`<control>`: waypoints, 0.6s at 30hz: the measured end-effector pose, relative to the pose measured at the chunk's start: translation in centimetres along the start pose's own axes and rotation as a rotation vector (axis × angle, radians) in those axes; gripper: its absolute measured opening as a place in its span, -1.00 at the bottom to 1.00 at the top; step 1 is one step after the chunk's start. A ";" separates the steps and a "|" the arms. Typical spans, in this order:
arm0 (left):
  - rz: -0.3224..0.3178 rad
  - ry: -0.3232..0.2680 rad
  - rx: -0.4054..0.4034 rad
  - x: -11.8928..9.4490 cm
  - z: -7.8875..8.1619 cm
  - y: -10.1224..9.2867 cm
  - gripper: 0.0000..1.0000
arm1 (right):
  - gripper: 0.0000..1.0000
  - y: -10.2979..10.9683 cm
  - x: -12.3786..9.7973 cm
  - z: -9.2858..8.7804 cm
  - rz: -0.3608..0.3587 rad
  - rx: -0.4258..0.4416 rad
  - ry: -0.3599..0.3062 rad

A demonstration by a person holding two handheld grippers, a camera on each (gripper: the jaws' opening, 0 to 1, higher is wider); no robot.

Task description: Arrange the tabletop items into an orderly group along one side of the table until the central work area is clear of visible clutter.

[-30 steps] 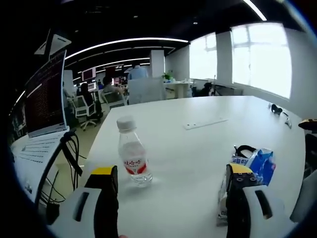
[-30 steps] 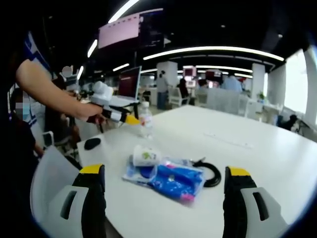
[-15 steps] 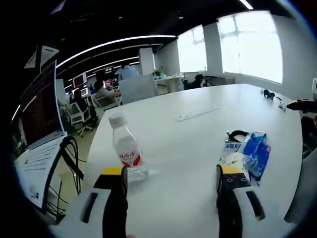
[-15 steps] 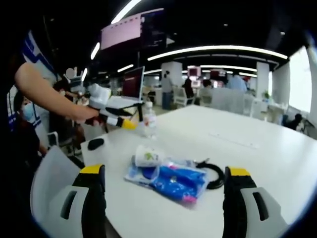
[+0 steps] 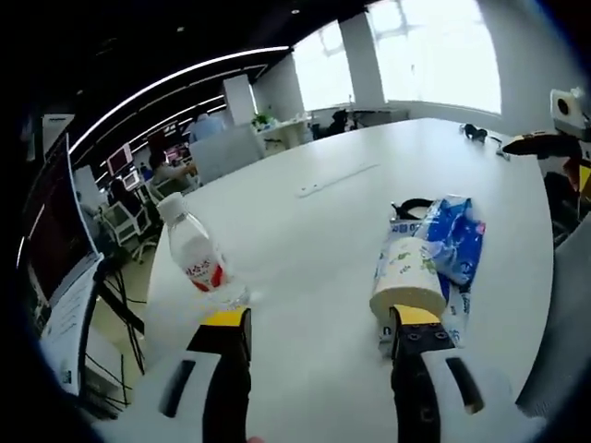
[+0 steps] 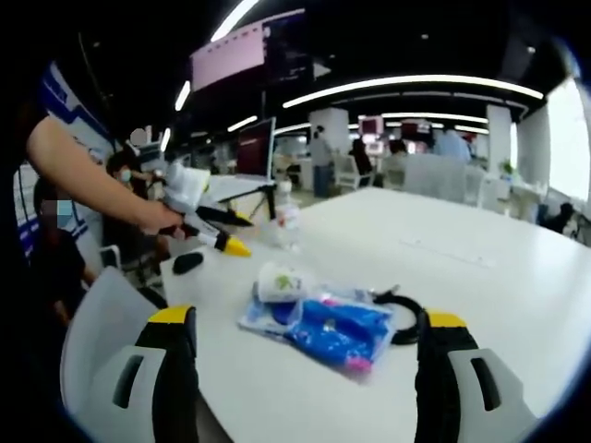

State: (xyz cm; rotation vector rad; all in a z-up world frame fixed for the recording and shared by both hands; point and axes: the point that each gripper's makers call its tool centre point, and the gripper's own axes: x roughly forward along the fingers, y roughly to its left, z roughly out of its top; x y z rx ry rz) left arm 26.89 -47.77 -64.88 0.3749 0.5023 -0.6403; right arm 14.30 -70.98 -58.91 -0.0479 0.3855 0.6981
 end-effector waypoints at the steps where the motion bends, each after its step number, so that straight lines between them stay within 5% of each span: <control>1: -0.006 0.003 0.004 0.1 -0.1 -0.4 0.16 | 0.96 0.0 0.0 -0.1 0.004 0.001 0.003; 18: -0.069 0.019 0.070 2.9 -0.5 -3.3 -0.13 | 0.95 -0.9 0.0 -1.8 0.031 -0.001 0.037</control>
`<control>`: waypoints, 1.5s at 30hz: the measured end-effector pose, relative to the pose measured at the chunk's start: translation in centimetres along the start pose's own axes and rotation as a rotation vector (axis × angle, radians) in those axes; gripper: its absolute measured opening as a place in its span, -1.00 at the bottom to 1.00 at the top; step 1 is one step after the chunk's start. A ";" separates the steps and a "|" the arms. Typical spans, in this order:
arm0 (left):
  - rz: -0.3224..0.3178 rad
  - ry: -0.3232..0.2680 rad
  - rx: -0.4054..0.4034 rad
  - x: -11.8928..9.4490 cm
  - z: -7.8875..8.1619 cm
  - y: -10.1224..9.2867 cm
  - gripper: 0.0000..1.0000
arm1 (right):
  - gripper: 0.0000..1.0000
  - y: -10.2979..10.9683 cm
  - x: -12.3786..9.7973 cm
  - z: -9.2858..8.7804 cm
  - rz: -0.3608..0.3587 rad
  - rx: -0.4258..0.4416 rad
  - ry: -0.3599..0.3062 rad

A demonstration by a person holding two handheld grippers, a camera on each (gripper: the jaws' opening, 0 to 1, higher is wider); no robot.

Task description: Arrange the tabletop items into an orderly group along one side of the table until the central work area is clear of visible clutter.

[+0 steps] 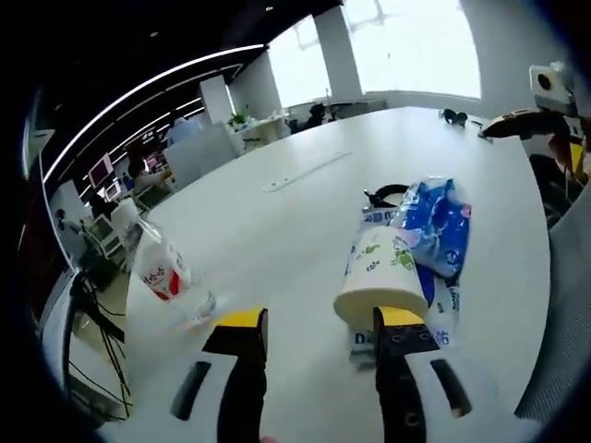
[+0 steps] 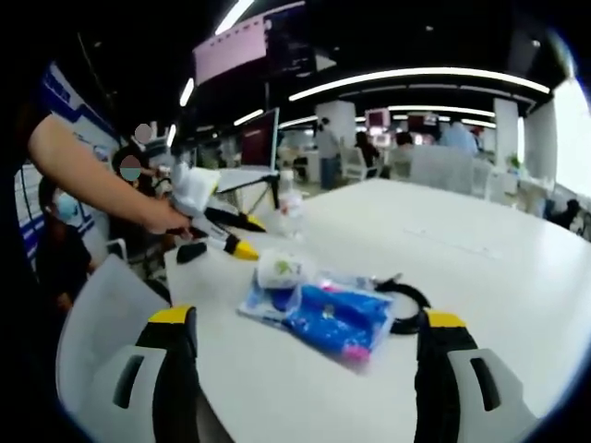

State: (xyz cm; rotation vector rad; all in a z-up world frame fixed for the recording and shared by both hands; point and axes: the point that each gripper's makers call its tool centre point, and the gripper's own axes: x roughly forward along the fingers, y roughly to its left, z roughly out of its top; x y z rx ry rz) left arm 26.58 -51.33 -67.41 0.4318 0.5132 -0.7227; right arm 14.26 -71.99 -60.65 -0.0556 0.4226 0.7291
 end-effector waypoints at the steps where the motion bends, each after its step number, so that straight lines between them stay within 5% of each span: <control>1: 0.000 0.002 0.004 0.3 -0.1 -0.1 -0.14 | 0.95 0.0 0.0 -0.1 0.003 -0.002 0.002; 12: -0.024 -0.009 0.011 1.3 0.5 -1.6 -0.43 | 0.94 -0.6 -0.2 -1.2 0.038 -0.029 0.029; 33: -0.085 0.021 0.011 0.5 1.2 -2.8 -0.97 | 0.93 -2.1 0.7 -0.2 0.075 -0.039 0.004; 45: -0.096 0.057 -0.065 -0.4 1.3 -3.3 -0.98 | 0.93 -1.7 1.2 0.5 0.089 -0.013 -0.017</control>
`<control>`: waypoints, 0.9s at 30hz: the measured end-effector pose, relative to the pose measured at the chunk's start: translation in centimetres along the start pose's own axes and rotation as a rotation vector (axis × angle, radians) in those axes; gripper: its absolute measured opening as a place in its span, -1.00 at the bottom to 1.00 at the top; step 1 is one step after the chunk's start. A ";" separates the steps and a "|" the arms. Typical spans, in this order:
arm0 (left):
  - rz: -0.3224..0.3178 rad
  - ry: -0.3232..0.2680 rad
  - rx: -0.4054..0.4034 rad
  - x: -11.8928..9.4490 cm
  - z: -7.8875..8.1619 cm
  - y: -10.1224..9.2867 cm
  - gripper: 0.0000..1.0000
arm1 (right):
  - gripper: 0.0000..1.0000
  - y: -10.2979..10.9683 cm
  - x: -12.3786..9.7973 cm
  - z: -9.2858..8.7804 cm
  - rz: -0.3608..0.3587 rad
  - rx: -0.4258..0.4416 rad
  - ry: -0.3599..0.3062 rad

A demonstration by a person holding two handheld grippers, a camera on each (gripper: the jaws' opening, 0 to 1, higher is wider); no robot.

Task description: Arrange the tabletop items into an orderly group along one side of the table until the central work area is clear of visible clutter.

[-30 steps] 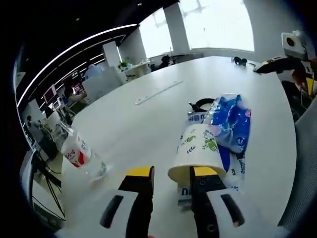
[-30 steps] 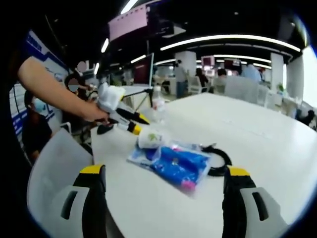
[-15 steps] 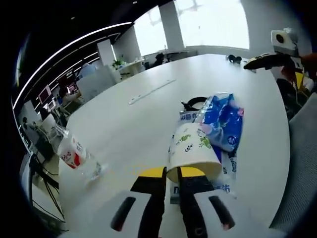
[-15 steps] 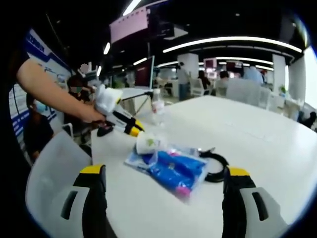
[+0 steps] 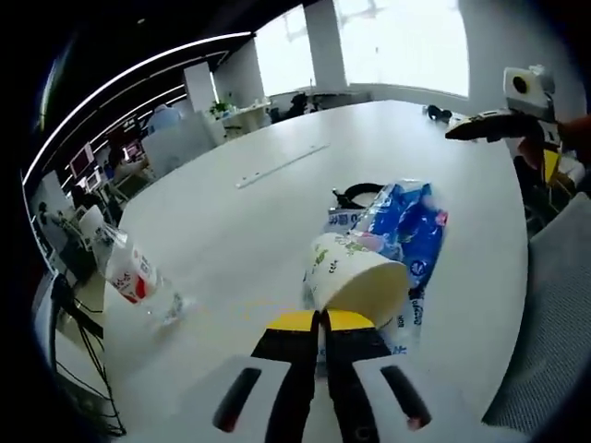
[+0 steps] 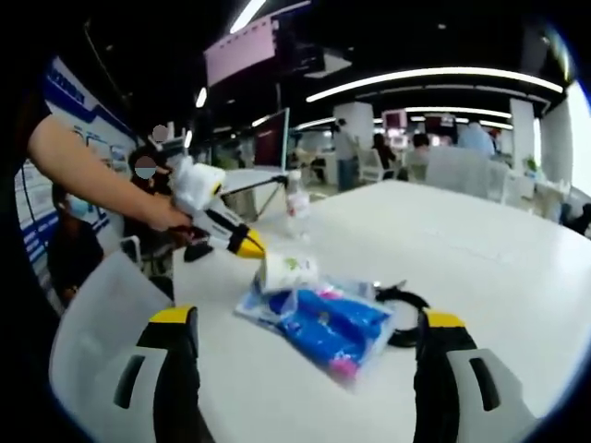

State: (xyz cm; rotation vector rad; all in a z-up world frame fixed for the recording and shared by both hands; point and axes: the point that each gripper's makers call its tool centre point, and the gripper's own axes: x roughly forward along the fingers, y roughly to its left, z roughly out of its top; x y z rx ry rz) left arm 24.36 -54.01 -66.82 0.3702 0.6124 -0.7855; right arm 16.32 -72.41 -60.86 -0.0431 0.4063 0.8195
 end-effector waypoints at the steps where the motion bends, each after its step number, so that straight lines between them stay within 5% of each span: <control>1: 0.000 0.000 -0.011 -0.1 0.1 0.0 -0.98 | 0.93 0.0 0.0 0.1 -0.003 0.006 -0.002; 8: -0.003 0.015 -0.161 -0.7 0.9 0.2 -0.99 | 0.92 -0.1 0.5 0.5 -0.030 0.037 -0.026; 27: -0.065 0.066 -0.201 0.0 2.3 0.6 -0.96 | 0.92 0.0 1.7 1.9 -0.063 0.038 -0.038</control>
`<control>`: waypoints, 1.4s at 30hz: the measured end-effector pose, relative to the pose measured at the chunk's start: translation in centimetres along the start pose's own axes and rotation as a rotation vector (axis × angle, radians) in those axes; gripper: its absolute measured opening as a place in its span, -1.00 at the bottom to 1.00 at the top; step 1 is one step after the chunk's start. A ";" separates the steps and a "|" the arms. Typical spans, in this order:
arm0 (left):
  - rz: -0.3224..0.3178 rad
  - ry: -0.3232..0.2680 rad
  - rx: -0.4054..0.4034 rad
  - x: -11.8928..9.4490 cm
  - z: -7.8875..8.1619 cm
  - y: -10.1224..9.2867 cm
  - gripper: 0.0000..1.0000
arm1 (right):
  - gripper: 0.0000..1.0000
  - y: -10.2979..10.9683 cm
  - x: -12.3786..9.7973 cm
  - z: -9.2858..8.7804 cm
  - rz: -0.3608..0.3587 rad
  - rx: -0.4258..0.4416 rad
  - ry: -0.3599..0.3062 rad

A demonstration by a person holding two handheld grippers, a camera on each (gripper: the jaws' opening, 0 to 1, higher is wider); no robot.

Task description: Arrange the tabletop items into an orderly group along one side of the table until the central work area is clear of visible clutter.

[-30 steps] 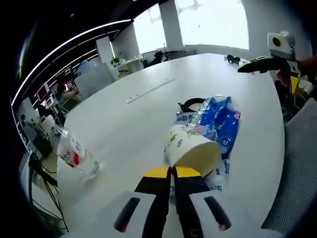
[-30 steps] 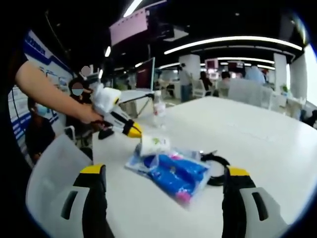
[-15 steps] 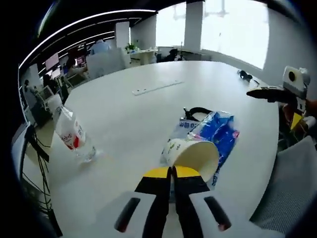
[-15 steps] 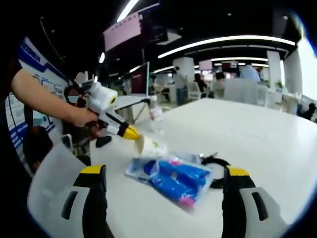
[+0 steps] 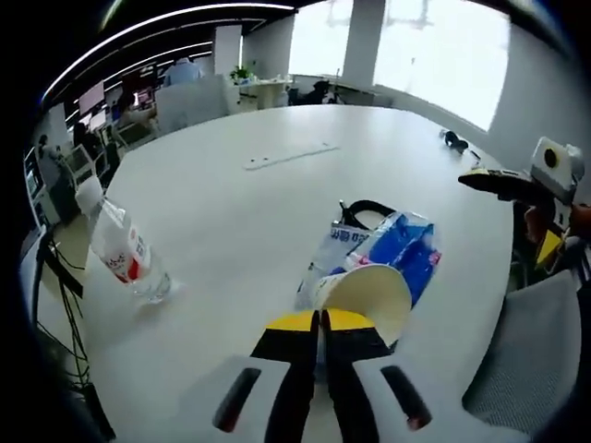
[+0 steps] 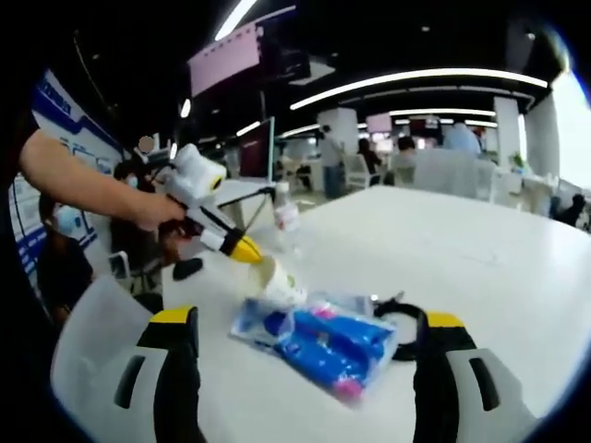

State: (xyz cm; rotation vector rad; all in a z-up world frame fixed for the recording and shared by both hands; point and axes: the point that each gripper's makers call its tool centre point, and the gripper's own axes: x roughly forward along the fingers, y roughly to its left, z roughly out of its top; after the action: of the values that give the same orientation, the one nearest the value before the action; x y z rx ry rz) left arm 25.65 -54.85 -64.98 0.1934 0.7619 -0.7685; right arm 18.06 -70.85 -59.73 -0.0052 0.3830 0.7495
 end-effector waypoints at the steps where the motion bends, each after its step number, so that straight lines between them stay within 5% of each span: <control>1: 0.002 -0.003 0.007 0.1 0.1 0.1 -0.94 | 0.92 0.0 0.0 0.0 -0.001 -0.001 0.001; 14: 0.007 -0.029 0.003 1.1 1.2 0.5 -0.77 | 0.92 -0.6 0.3 -0.6 -0.002 0.004 0.022; 25: 0.043 -0.088 0.111 0.9 3.0 0.9 -0.53 | 0.92 -1.1 1.1 -0.7 0.007 0.011 0.020; 42: -0.039 -0.131 0.240 0.3 3.9 -1.6 -0.40 | 0.95 -0.8 1.9 -1.4 0.029 0.010 0.030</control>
State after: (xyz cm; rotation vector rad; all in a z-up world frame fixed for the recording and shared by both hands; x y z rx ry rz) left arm 26.84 -57.83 -62.23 0.3415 0.5501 -0.9010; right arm 19.39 -70.34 -61.75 -0.0015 0.4160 0.7770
